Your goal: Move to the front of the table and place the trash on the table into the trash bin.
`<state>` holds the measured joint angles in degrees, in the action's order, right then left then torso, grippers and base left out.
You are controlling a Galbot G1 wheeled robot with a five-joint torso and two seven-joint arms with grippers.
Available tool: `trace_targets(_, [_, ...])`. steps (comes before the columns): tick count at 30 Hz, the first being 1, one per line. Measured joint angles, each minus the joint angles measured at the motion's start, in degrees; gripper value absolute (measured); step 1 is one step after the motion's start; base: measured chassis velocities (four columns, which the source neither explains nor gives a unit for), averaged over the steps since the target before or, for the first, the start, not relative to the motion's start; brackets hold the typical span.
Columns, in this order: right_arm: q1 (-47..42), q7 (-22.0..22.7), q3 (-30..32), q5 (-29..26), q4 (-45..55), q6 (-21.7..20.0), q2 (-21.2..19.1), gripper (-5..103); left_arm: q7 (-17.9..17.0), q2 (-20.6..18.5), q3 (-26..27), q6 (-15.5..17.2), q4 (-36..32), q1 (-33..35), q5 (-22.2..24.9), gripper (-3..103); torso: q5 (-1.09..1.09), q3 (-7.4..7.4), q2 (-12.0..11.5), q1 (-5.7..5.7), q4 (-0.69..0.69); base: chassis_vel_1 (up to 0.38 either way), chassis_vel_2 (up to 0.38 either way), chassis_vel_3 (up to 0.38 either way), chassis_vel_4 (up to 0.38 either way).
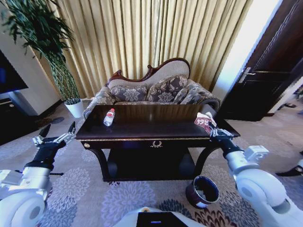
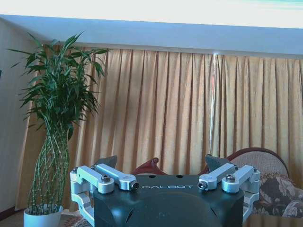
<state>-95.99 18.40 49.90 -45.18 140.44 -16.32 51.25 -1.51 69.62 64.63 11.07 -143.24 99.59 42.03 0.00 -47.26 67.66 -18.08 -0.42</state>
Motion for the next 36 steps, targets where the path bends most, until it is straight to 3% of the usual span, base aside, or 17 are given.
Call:
trace_targets(16, [0.7, 0.4, -3.0, 2.6, 0.1, -0.5, 0.8, 0, 0.1, 0.5, -0.4, -0.2, 0.1, -0.1, -0.4, 100, 0.01, 0.01, 0.0, 0.01, 0.00, 0.152, -0.145, -0.145, 0.147])
trace_targets(24, [1.7, -0.1, -7.7, 6.1, -2.9, -0.6, 2.8, 0, 0.4, 0.7, -0.7, -0.3, 0.2, -0.2, -0.6, 100, 0.00, 0.03, 0.0, 0.04, -0.01, 0.082, -0.078, -0.082, 0.067])
trace_targets(27, [5.0, -1.0, -13.5, 11.1, -13.5, -0.5, 6.3, 0, 0.3, 0.8, -0.2, -0.4, 0.1, 0.0, -0.6, 100, 0.02, -0.01, 0.0, -0.01, 0.01, 0.000, 0.000, 0.000, 0.000])
trace_targets(36, [10.9, -5.4, -16.5, 14.7, -33.0, 1.0, 9.9, 0, 0.2, 0.6, 0.0, -0.5, 0.0, 0.1, -0.5, 100, 0.01, 0.01, 0.0, 0.00, 0.00, 0.000, 0.000, 0.000, 0.000])
